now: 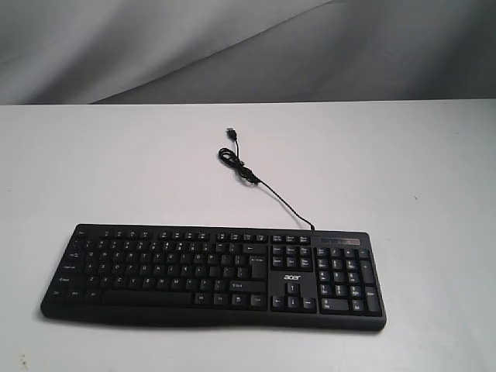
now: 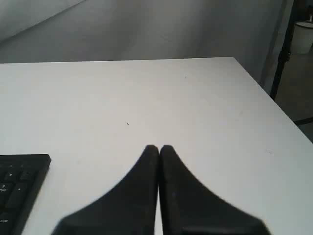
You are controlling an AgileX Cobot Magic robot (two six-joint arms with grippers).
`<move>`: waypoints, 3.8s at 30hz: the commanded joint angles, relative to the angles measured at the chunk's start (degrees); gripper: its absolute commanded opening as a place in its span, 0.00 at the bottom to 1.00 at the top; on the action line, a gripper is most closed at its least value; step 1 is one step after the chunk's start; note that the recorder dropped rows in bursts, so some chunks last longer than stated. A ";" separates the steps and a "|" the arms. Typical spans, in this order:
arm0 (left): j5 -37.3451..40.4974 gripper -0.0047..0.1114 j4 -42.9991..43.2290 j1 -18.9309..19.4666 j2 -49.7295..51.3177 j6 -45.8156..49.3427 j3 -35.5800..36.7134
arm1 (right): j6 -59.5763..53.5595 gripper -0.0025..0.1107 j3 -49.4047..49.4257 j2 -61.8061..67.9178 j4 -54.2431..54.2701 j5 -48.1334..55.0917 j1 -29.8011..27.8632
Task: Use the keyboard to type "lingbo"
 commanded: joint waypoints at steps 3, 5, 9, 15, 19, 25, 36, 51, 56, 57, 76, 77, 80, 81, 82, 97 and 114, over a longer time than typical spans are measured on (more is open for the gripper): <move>-0.50 0.04 0.01 -0.38 -0.28 -0.12 0.28 | -0.04 0.02 0.21 -0.16 0.22 -0.11 -0.33; -0.50 0.04 0.01 -0.38 -0.28 -0.12 0.28 | -0.06 0.02 0.21 -0.16 -0.34 -1.37 -0.33; -0.50 0.04 0.01 -0.38 -0.28 -0.12 0.28 | -0.06 0.02 0.21 -0.16 1.68 -11.00 -0.33; -0.50 0.04 0.01 -0.38 -0.28 -0.12 0.28 | -0.06 0.02 0.21 -0.16 3.18 -23.44 -0.33; -0.50 0.04 0.01 -0.38 -0.28 -0.12 0.28 | 1.75 0.02 0.21 -0.16 4.68 -30.54 -0.21; -0.50 0.04 0.01 -0.38 -0.28 -0.12 0.28 | 15.43 0.02 0.21 -0.16 9.24 -43.97 -0.11; -0.50 0.04 0.01 -0.38 -0.28 -0.12 0.28 | 30.77 0.02 -25.94 28.84 -18.07 -32.28 -0.02; -0.50 0.04 0.01 -0.38 -0.28 -0.12 0.28 | 1.78 0.02 -60.31 79.41 -7.06 -2.83 9.60; -0.50 0.04 0.01 -0.38 -0.28 -0.12 0.28 | -30.57 0.02 -66.74 90.82 17.33 6.38 16.93; -0.50 0.04 0.01 -0.38 -0.28 -0.12 0.28 | -38.52 0.02 -67.98 92.97 24.33 8.35 18.16; -0.50 0.04 0.01 -0.38 -0.28 -0.12 0.28 | -75.09 0.02 -70.88 112.23 51.17 12.10 45.40; -0.50 0.04 0.01 -0.38 -0.28 -0.12 0.28 | -75.09 0.02 -70.88 112.80 51.06 11.36 45.69; -0.50 0.04 0.01 -0.38 -0.28 -0.12 0.28 | -75.09 0.02 -70.88 113.02 50.39 10.55 45.69; -0.50 0.04 0.01 -0.38 -0.28 -0.12 0.28 | -75.09 0.02 -70.88 113.02 50.17 10.55 45.69; -0.50 0.04 0.01 -0.38 -0.28 -0.12 0.28 | -75.09 0.02 -70.88 113.10 49.85 10.43 45.69; -0.50 0.04 0.01 -0.38 -0.28 -0.12 0.28 | -75.87 0.02 -70.88 116.25 48.83 9.45 45.69; -0.50 0.04 0.01 -0.38 -0.28 -0.12 0.28 | -76.76 0.02 -70.98 117.48 48.52 8.84 45.69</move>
